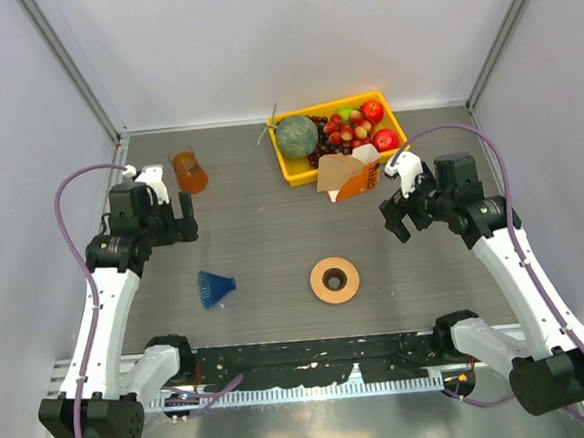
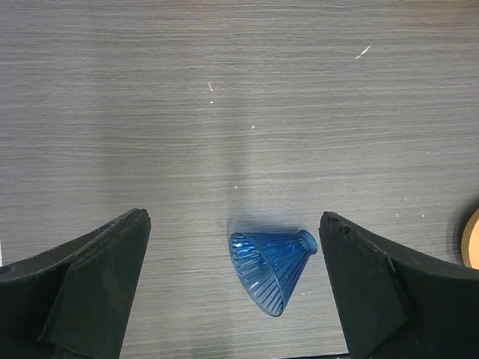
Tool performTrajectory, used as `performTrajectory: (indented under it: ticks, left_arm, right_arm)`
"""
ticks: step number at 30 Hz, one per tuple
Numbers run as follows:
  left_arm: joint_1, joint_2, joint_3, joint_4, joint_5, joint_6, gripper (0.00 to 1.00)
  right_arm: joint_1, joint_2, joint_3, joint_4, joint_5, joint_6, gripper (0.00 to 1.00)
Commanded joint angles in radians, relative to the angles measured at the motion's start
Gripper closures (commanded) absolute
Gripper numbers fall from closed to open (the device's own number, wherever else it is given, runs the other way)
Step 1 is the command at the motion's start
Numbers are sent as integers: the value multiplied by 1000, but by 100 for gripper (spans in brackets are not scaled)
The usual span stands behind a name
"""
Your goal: Place the coffee filter in the dripper
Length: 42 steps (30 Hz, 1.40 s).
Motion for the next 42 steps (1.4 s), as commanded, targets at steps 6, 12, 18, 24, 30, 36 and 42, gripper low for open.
performTrajectory:
  ticks: [6, 12, 18, 24, 30, 36, 42]
  left_arm:
    - [6, 166, 167, 29, -86, 75, 1]
    - [6, 356, 335, 85, -111, 126, 1]
    - [6, 563, 481, 157, -154, 104, 1]
    - [6, 765, 644, 153, -218, 83, 1]
    - [15, 905, 731, 164, -235, 69, 1]
    - [21, 1003, 786, 173, -221, 54, 1]
    - [35, 1092, 852, 170, -178, 32, 1]
  right_arm:
    - [7, -14, -24, 58, -8, 47, 4]
    - [7, -2, -51, 101, -11, 75, 4]
    - [7, 18, -76, 134, -5, 92, 5]
    - [7, 53, -84, 161, -7, 101, 5]
    - [7, 78, -91, 187, -5, 116, 5]
    - [7, 109, -87, 204, -8, 123, 4]
    - [7, 136, -84, 217, -13, 129, 4]
